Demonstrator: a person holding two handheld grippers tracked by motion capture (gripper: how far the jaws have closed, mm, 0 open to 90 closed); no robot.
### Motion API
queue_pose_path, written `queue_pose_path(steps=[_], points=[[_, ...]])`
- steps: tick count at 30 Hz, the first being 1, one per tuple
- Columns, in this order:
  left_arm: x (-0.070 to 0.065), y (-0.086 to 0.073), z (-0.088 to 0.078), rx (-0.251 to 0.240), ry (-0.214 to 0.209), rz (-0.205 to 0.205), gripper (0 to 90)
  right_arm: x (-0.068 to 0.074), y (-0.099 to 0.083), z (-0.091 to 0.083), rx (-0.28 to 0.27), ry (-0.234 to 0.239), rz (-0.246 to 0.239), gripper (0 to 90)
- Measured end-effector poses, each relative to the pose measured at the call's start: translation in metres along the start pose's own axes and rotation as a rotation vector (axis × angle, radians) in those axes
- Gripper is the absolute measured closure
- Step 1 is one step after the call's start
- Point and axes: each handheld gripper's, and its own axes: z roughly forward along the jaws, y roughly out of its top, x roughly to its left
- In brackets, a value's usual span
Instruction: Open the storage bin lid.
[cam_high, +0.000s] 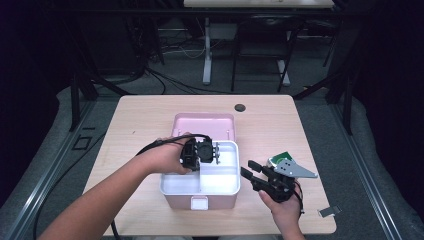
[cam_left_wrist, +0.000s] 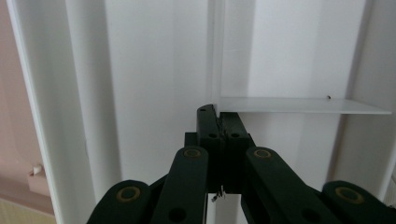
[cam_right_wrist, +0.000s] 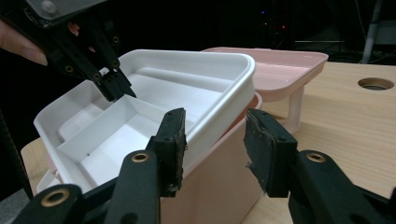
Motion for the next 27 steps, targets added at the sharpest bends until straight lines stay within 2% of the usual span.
queue_pose_path(steps=[4, 8, 15, 18, 21, 22, 23, 27], points=[[0.001, -0.001, -0.011, -0.022, 0.007, -0.01, 89.5, -0.002, 0.001, -0.002, -0.007, -0.005, 0.006, 57.8], [0.002, -0.003, -0.018, -0.016, 0.028, -0.025, 89.5, -0.002, 0.002, -0.004, -0.01, -0.007, 0.009, 57.7], [0.006, -0.01, -0.019, -0.005, 0.03, -0.053, 89.5, -0.002, 0.001, -0.004, -0.008, -0.007, 0.009, 57.7], [0.009, -0.014, -0.022, -0.01, 0.03, -0.089, 89.5, -0.003, 0.001, -0.003, -0.007, -0.008, 0.01, 57.4], [0.012, -0.02, -0.024, -0.013, 0.014, -0.144, 89.5, -0.003, 0.0, -0.002, 0.0, -0.007, 0.017, 57.3], [0.014, -0.024, -0.025, -0.017, 0.008, -0.179, 89.5, -0.003, 0.0, -0.002, 0.0, -0.01, 0.013, 57.3], [0.014, -0.024, -0.025, -0.017, 0.008, -0.179, 89.5, -0.003, 0.0, -0.002, 0.0, -0.01, 0.013, 57.3], [0.019, -0.034, -0.026, -0.015, -0.002, -0.245, 89.6, -0.003, 0.0, -0.001, 0.001, -0.008, 0.012, 57.3]])
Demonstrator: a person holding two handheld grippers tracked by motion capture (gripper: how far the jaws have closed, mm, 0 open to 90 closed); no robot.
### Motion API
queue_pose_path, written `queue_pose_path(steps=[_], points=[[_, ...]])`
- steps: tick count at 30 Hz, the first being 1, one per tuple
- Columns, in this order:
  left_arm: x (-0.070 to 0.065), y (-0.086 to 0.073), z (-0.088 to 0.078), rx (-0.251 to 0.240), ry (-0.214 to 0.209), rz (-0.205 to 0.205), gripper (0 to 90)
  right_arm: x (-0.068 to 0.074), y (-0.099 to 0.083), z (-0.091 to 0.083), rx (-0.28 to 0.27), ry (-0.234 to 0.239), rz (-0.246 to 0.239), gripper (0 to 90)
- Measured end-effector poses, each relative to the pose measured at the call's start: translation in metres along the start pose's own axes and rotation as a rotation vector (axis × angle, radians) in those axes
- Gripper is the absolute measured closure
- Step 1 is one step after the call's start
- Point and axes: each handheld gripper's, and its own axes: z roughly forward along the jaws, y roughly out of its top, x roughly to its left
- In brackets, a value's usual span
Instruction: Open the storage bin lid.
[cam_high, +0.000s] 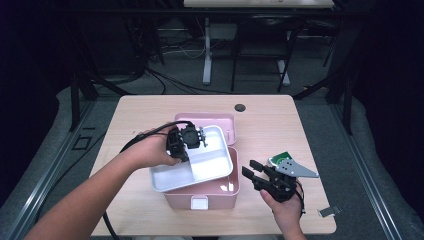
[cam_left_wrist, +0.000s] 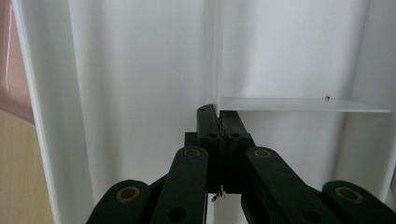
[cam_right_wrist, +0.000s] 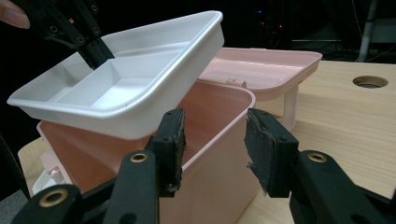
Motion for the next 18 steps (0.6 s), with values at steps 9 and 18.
queue_pose_path(steps=[9, 18], points=[[0.013, -0.021, -0.008, -0.007, -0.013, -0.102, 89.6, 0.001, -0.001, 0.002, 0.007, 0.002, -0.003, 57.3], [0.024, -0.047, -0.018, -0.017, -0.009, -0.171, 89.6, 0.002, -0.001, 0.003, 0.013, 0.005, -0.001, 57.3]])
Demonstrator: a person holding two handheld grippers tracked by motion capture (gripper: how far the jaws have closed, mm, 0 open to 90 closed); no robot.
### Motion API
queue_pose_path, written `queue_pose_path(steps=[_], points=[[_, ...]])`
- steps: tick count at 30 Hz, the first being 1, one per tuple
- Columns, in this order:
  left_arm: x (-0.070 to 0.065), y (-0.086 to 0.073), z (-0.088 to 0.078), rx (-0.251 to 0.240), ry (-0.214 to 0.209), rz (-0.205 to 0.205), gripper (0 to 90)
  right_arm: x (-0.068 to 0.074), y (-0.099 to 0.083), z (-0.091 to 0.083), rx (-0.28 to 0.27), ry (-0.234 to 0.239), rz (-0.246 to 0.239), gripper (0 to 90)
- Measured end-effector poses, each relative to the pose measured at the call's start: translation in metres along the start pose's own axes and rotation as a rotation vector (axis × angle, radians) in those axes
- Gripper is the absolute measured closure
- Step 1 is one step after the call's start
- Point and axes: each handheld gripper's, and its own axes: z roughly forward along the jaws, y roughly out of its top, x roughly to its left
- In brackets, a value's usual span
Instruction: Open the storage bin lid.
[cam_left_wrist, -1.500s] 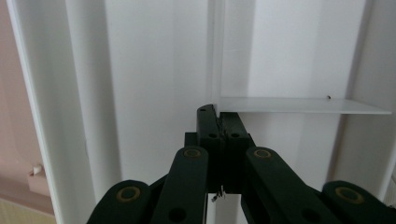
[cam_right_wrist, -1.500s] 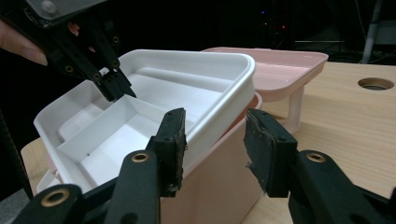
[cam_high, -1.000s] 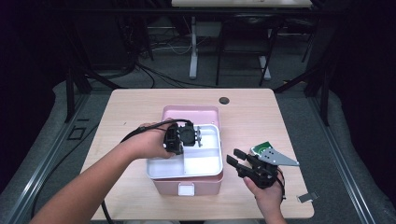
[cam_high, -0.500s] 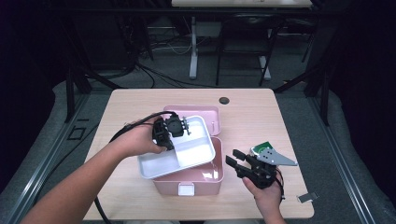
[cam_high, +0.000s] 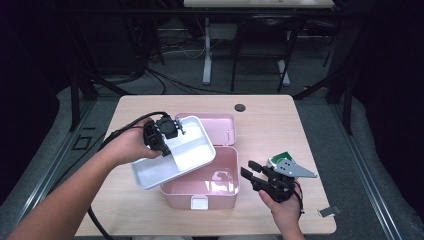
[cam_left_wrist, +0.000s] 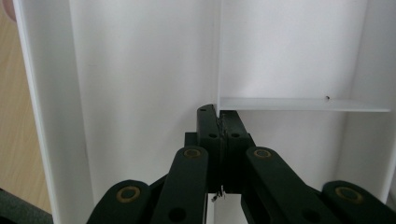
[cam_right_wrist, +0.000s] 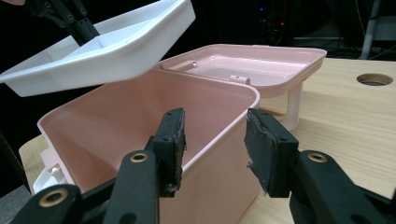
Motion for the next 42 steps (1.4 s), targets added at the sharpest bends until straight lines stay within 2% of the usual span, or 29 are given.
queue_pose_path(steps=[5, 8, 9, 12, 16, 17, 18, 19, 20, 24, 29, 30, 33, 34, 38, 39, 42], points=[[0.007, -0.015, -0.001, 0.008, -0.008, -0.043, 89.6, 0.001, -0.001, 0.002, 0.006, 0.001, -0.001, 57.2], [0.009, -0.02, -0.002, 0.011, -0.008, -0.051, 89.6, 0.001, -0.001, 0.002, 0.006, 0.001, -0.006, 57.1], [0.012, -0.025, -0.003, 0.008, -0.008, -0.074, 89.6, 0.001, -0.001, 0.002, 0.008, 0.002, -0.004, 57.2], [0.015, -0.03, -0.005, 0.007, -0.011, -0.09, 89.6, 0.001, -0.001, 0.002, 0.008, 0.001, 0.0, 57.1], [0.023, -0.043, -0.008, 0.011, -0.003, -0.143, 89.6, 0.001, -0.001, 0.002, 0.008, 0.003, 0.0, 57.1], [0.028, -0.05, -0.01, 0.012, 0.002, -0.178, 89.6, 0.001, -0.001, 0.003, 0.007, 0.004, -0.003, 57.1], [0.028, -0.05, -0.01, 0.012, 0.002, -0.178, 89.6, 0.001, -0.001, 0.003, 0.007, 0.004, -0.003, 57.1], [0.033, -0.059, -0.01, 0.012, 0.004, -0.216, 89.6, 0.002, -0.001, 0.003, 0.008, 0.004, -0.003, 57.1], [0.033, -0.059, -0.01, 0.012, 0.004, -0.216, 89.6, 0.002, -0.001, 0.003, 0.008, 0.004, -0.003, 57.1], [0.043, -0.076, -0.01, 0.019, 0.006, -0.285, 89.6, 0.002, -0.001, 0.003, 0.01, 0.006, -0.003, 57.1], [0.054, -0.099, -0.009, 0.034, 0.014, -0.329, 89.6, 0.002, -0.002, 0.004, 0.01, 0.011, -0.007, 57.1], [0.056, -0.102, -0.008, 0.033, 0.015, -0.342, 89.6, 0.003, -0.002, 0.004, 0.011, -0.005, -0.008, 57.1], [0.06, -0.112, -0.005, 0.043, 0.012, -0.364, 89.6, 0.003, -0.002, 0.004, 0.012, 0.021, -0.003, 57.1], [0.061, -0.116, -0.003, 0.043, 0.013, -0.373, 89.6, 0.003, -0.002, 0.005, 0.015, 0.0, -0.005, 57.1], [0.065, -0.125, 0.005, 0.045, 0.002, -0.395, 89.6, 0.003, -0.002, 0.005, 0.014, 0.012, -0.009, 57.1], [0.065, -0.127, 0.008, 0.052, 0.003, -0.386, 89.6, 0.004, -0.002, 0.005, 0.015, 0.012, -0.01, 57.1], [0.065, -0.13, 0.014, 0.054, 0.004, -0.394, 89.6, 0.004, -0.002, 0.005, 0.016, 0.012, -0.008, 57.1]])
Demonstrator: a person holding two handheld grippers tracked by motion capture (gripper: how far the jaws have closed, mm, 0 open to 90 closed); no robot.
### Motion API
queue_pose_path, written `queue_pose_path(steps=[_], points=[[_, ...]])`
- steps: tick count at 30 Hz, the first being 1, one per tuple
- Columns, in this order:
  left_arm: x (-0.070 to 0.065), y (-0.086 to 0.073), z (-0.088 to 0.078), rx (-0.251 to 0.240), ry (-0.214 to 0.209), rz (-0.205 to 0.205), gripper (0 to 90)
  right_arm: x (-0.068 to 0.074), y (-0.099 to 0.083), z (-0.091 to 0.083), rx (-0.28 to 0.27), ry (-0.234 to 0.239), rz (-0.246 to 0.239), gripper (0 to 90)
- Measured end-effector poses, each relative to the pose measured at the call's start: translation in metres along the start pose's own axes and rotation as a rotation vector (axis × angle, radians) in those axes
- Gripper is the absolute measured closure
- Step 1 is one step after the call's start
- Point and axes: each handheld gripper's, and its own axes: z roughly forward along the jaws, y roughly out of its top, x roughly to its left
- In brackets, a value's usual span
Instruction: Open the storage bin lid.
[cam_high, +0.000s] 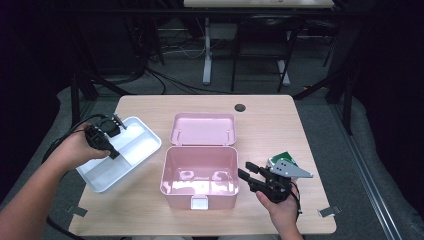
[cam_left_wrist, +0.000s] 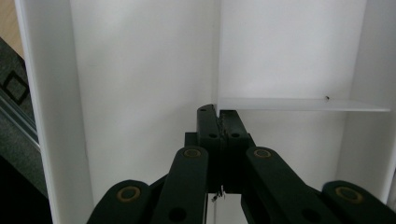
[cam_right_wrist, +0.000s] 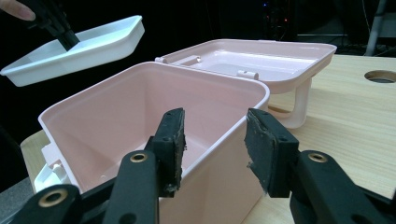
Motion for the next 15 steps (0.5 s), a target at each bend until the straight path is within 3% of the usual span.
queue_pose_path(steps=[6, 15], points=[[0.002, -0.002, 0.017, 0.01, -0.011, -0.006, 89.6, 0.0, 0.0, 0.0, -0.001, 0.0, 0.0, 57.0], [0.0, -0.005, 0.055, 0.028, -0.038, -0.02, 89.6, 0.0, 0.0, 0.0, 0.0, 0.0, 0.0, 57.0]])
